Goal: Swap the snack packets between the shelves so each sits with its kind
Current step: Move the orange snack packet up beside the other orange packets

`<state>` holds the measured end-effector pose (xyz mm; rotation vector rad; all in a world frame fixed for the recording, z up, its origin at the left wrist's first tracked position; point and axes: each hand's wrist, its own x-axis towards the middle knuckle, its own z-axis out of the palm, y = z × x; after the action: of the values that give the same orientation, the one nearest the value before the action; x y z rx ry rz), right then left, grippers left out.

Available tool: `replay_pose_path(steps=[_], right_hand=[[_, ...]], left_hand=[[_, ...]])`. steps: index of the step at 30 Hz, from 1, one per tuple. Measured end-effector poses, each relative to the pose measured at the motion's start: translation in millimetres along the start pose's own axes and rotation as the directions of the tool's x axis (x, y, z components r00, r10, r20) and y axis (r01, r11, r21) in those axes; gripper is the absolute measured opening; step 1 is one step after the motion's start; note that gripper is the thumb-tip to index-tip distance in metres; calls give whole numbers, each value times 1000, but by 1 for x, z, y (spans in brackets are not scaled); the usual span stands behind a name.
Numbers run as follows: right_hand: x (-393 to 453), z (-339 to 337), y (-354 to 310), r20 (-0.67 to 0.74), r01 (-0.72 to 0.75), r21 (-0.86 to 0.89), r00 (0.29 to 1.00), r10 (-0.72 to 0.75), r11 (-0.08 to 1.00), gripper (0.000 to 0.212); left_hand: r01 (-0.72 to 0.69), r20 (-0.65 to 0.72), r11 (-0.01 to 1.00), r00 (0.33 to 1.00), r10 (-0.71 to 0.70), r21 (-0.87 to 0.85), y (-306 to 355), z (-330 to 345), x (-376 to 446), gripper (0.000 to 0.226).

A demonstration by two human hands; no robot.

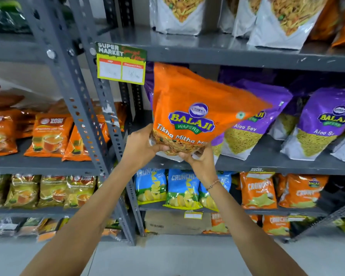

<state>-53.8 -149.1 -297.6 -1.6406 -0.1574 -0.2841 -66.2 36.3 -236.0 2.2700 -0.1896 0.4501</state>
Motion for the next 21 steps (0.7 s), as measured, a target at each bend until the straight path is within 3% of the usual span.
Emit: replay_pose_path(steps=[3,7,13,18,21], right_hand=[[-3,-14,-50,-2,154,39,988,-154,987,57],[5,-25,-114,-28,265,125,964,-264,956,50],[33,-31,-200,-24,428,169,903,-430,888,46],[76,-30,-242,-17,469,91,883,-470,878,44],[111,-30,-253,-17,427,28,904,-426,904,66]], left_hand=[[-58,-72,998,996,58,5,32,-28,-1,59],[-146,-189,981,975,120,-130,78,-68,3,51],[-292,-273,936,933,233,-199,139,-126,35,49],[-313,-283,928,926,251,-203,157,-149,80,52],[-302,-280,938,928,248,-170,162,-150,110,42]])
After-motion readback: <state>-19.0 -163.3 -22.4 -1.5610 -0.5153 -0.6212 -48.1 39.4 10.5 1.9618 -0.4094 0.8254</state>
